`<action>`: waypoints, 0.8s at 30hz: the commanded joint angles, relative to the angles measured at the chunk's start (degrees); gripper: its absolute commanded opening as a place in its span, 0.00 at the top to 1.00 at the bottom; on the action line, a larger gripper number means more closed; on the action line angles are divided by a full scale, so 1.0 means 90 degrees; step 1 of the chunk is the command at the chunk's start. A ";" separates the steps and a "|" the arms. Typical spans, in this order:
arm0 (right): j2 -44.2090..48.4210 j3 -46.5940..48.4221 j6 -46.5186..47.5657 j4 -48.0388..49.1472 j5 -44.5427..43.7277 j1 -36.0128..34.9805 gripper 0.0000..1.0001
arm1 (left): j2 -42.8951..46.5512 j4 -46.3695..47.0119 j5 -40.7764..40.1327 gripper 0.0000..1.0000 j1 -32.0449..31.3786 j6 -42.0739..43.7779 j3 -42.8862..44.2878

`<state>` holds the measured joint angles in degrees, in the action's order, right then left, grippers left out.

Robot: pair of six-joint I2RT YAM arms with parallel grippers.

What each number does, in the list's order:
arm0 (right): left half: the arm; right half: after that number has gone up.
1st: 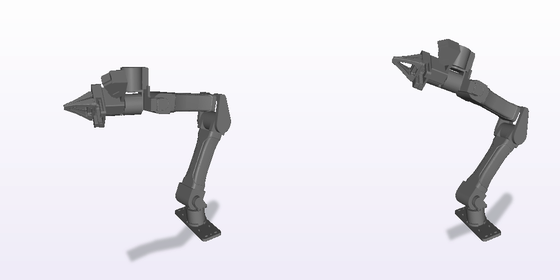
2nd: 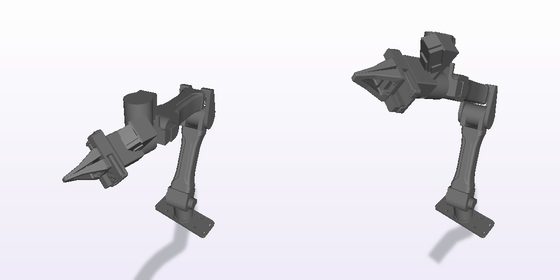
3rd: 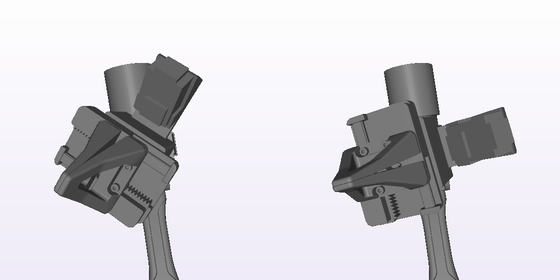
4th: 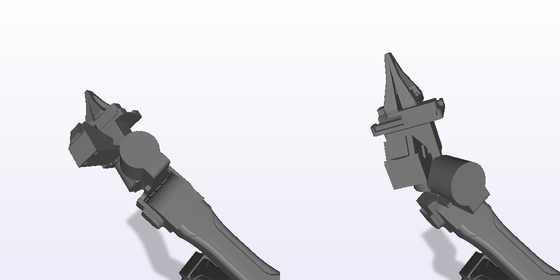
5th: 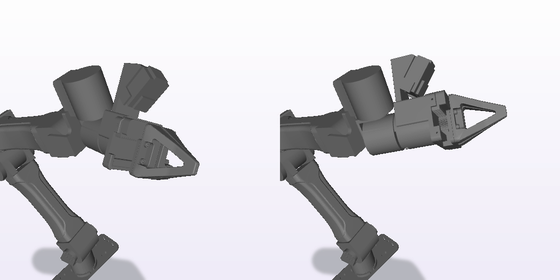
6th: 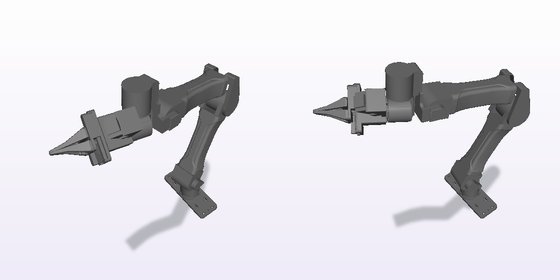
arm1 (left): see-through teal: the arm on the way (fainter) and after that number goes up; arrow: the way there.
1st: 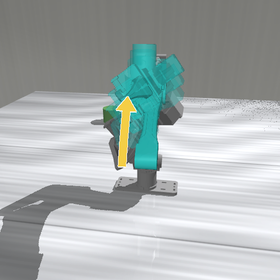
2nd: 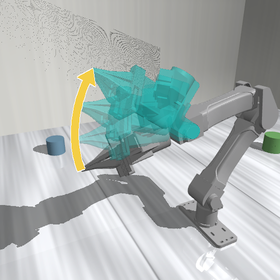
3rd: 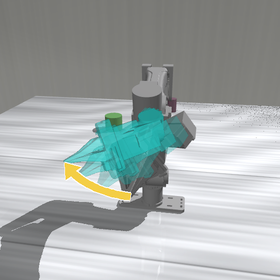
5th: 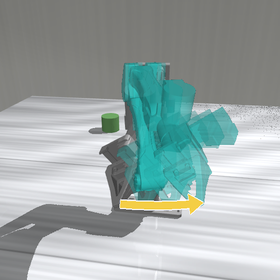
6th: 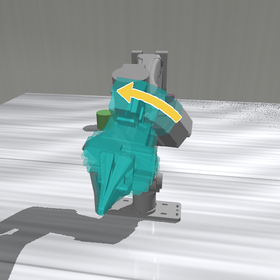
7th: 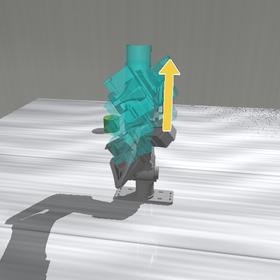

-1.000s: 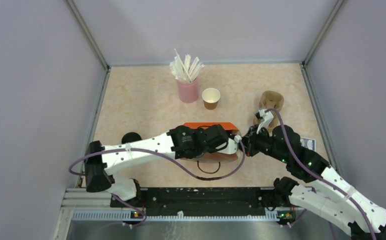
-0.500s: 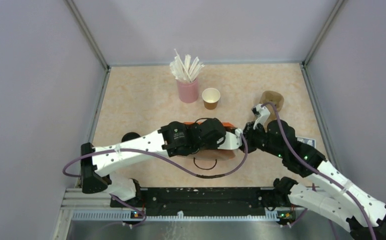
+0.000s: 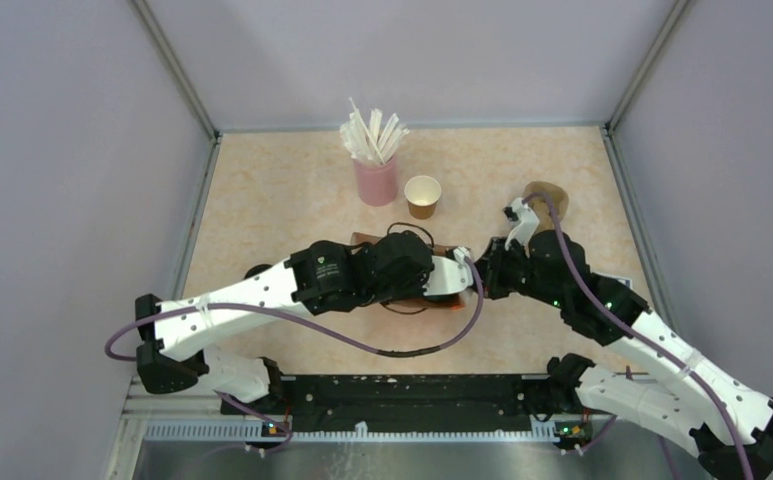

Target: Pack the takeout coffee

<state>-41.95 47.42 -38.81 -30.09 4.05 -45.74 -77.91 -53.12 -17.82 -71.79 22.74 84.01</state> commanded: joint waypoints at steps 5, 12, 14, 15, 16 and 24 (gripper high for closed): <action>-0.0411 0.0855 -0.0829 -0.0357 -0.0213 -0.0050 1.00 | 0.0230 -0.0116 0.0327 0.67 -0.0031 -0.0536 0.0356; -0.0749 0.1266 -0.0929 -0.0871 -0.0331 -0.0053 1.00 | 0.0216 -0.0174 -0.0007 0.66 -0.0031 -0.0731 0.0580; -0.0735 0.1232 -0.0975 -0.0815 -0.0304 -0.0045 1.00 | 0.0232 -0.0167 -0.0162 0.66 -0.0031 -0.0797 0.0625; -0.0726 0.1214 -0.0996 -0.0796 -0.0325 -0.0050 1.00 | 0.0243 -0.0152 -0.0201 0.66 -0.0031 -0.0821 0.0657; -0.0729 0.1215 -0.1032 -0.0824 -0.0387 -0.0050 1.00 | 0.0271 -0.0106 -0.0240 0.65 -0.0031 -0.0864 0.0675; -0.1006 0.1514 -0.1284 -0.1427 -0.0831 -0.0035 0.96 | 0.0303 0.0191 -0.0384 0.63 -0.0021 -0.1039 0.0730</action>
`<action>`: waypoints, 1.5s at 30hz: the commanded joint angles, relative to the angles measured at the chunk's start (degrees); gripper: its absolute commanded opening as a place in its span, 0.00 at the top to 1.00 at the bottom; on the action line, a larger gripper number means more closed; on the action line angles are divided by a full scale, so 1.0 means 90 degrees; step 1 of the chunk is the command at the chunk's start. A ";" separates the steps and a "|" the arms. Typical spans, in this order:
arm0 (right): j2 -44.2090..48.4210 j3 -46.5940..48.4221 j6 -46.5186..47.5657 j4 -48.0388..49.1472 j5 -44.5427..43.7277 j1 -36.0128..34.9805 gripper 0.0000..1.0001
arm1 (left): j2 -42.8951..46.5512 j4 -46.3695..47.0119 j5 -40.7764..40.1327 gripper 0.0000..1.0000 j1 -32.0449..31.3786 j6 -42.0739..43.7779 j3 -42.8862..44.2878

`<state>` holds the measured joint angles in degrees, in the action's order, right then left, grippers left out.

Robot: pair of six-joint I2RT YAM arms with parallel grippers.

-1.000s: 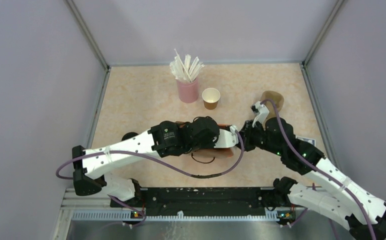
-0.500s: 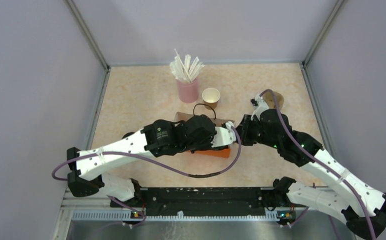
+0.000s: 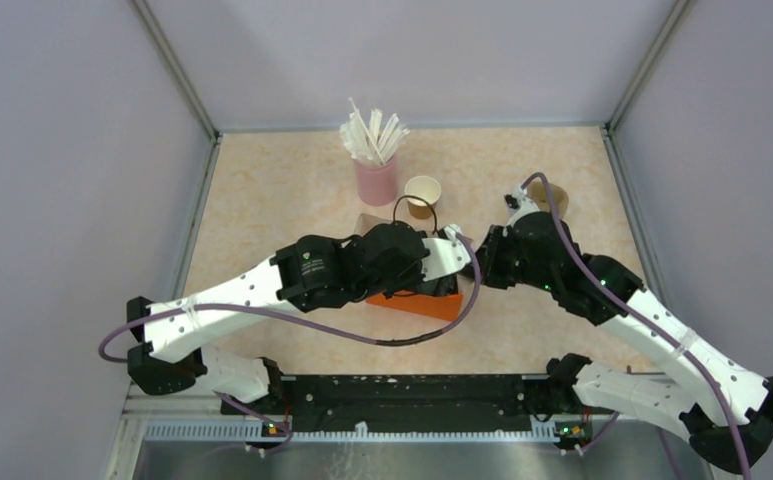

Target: Pack the takeout coffee

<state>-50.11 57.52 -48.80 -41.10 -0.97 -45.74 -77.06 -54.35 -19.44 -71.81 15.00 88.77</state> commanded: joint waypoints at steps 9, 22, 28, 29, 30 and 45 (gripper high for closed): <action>-0.0292 0.0906 -0.0122 -0.0269 -0.0575 -0.0013 0.76 | 0.0226 0.0663 -0.0899 0.58 0.0047 -0.0155 0.0309; -0.0652 0.1525 0.0085 -0.0528 -0.1050 0.0030 0.59 | 0.0419 0.1621 -0.1596 0.53 0.0201 0.0261 0.0046; -0.0876 0.2085 0.0303 -0.0850 -0.1241 0.0032 0.47 | 0.0492 0.2194 -0.1692 0.53 0.0449 0.0463 -0.0160; -0.0882 0.2125 0.0330 -0.0870 -0.1236 0.0033 0.47 | 0.0500 0.2243 -0.1681 0.53 0.0466 0.0441 -0.0176; -0.0874 0.2147 0.0363 -0.0872 -0.1215 0.0033 0.47 | 0.0519 0.2295 -0.1685 0.52 0.0474 0.0387 -0.0197; -0.0670 0.2330 0.0609 -0.1045 -0.1258 0.0038 0.44 | 0.0878 0.3357 -0.1638 0.35 0.0479 -0.0203 -0.0059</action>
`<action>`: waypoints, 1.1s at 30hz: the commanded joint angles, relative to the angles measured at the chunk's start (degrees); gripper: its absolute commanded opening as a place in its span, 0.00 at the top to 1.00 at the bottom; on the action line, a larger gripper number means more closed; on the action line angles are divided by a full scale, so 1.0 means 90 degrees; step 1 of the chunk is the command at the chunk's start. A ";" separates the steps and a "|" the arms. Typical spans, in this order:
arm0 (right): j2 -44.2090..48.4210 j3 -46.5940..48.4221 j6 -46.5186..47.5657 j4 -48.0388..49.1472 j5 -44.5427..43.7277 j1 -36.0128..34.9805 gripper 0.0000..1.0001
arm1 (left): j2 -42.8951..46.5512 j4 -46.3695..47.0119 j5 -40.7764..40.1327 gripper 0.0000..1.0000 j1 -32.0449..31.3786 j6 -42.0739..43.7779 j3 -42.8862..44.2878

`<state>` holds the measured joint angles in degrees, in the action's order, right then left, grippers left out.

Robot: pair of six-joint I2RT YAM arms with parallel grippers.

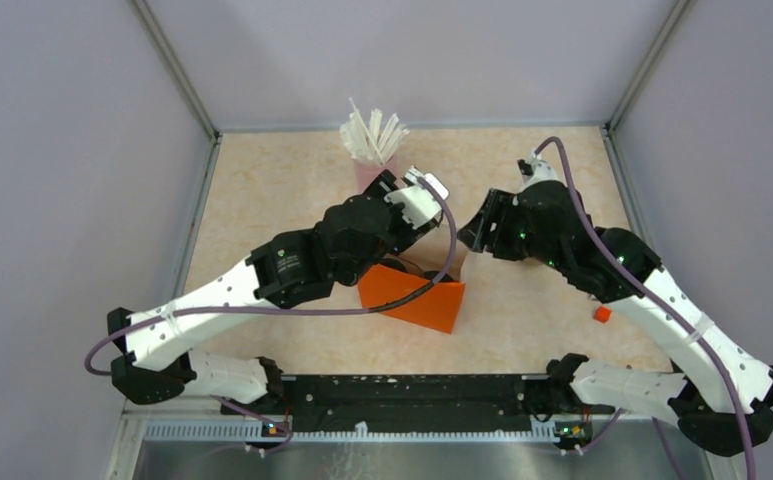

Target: Pack the takeout coffee

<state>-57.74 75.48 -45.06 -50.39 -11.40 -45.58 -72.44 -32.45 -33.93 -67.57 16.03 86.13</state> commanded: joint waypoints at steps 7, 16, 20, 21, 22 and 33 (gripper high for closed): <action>0.0294 0.0361 0.0371 0.0099 0.0137 0.0015 0.44 | 0.0650 0.1113 -0.0115 0.02 0.0008 -0.1250 0.0536; 0.0615 0.0126 0.1119 0.0626 0.0235 0.0014 0.38 | 0.0919 0.1810 -0.1350 0.01 0.0535 -0.1710 0.0488; 0.0784 0.0067 0.1286 0.0567 0.0283 0.0016 0.16 | 0.0714 0.1479 -0.0667 0.01 0.2000 -0.2422 0.0468; 0.0838 0.0076 0.1307 0.0469 0.0224 0.0013 0.16 | 0.0610 0.1424 -0.0479 0.01 0.2303 -0.2525 0.0447; 0.0908 0.0087 0.1327 0.0397 0.0135 0.0009 0.16 | 0.0491 0.1343 -0.0228 0.01 0.2658 -0.2642 0.0440; 0.1487 0.0333 0.1604 -0.0442 -0.0296 0.0014 0.18 | -0.1880 0.2743 0.2828 0.10 0.5825 -0.3615 0.0711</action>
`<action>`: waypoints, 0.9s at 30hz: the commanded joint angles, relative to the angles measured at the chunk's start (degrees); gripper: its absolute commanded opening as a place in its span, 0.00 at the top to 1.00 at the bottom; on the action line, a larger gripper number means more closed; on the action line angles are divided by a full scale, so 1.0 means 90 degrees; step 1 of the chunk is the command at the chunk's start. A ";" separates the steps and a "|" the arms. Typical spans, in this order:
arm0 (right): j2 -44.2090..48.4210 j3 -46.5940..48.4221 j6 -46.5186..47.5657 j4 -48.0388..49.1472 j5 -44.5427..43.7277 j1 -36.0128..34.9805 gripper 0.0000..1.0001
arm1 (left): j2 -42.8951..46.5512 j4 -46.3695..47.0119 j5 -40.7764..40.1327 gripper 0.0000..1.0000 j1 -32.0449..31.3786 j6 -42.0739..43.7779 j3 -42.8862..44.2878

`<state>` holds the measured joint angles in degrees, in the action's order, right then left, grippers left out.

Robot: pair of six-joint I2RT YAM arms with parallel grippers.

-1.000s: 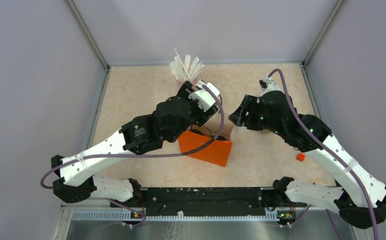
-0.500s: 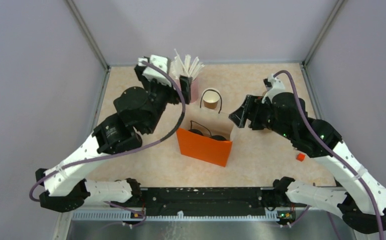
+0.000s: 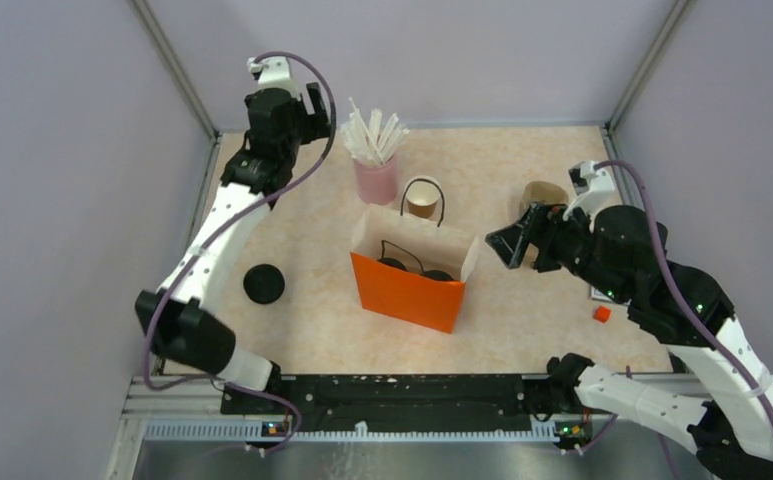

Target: Pack the takeout coffee

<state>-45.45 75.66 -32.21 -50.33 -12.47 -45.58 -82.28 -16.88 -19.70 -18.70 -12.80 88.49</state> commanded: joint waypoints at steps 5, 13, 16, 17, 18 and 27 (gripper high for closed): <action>0.0351 0.0326 0.0015 -0.0870 -0.0263 0.0016 0.18 | -0.2370 0.1569 0.2374 0.15 0.0574 -0.0568 0.1502; 0.0372 0.0512 -0.0170 -0.1066 -0.0566 0.0016 0.20 | -0.3858 0.1983 0.2915 0.23 0.0745 -0.1386 0.2904; 0.0380 0.0477 -0.0196 -0.1014 -0.0630 0.0011 0.20 | -0.4268 0.1709 0.3040 0.28 0.0757 -0.1461 0.3473; 0.0382 0.0458 -0.0197 -0.0997 -0.0653 0.0015 0.20 | -0.4342 0.1640 0.3052 0.30 0.0766 -0.1459 0.3594; 0.0385 0.0438 -0.0193 -0.0955 -0.0675 0.0009 0.20 | -0.4374 0.1616 0.3089 0.31 0.0774 -0.1452 0.3624; 0.0391 0.0252 -0.0172 -0.0694 -0.0762 0.0016 0.20 | -0.4112 0.1272 0.3146 0.32 0.0789 -0.1205 0.3334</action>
<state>-42.35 78.04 -33.63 -59.24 -18.04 -45.58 -121.47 -5.54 6.68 -11.81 -24.29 118.50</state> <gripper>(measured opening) 0.805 0.689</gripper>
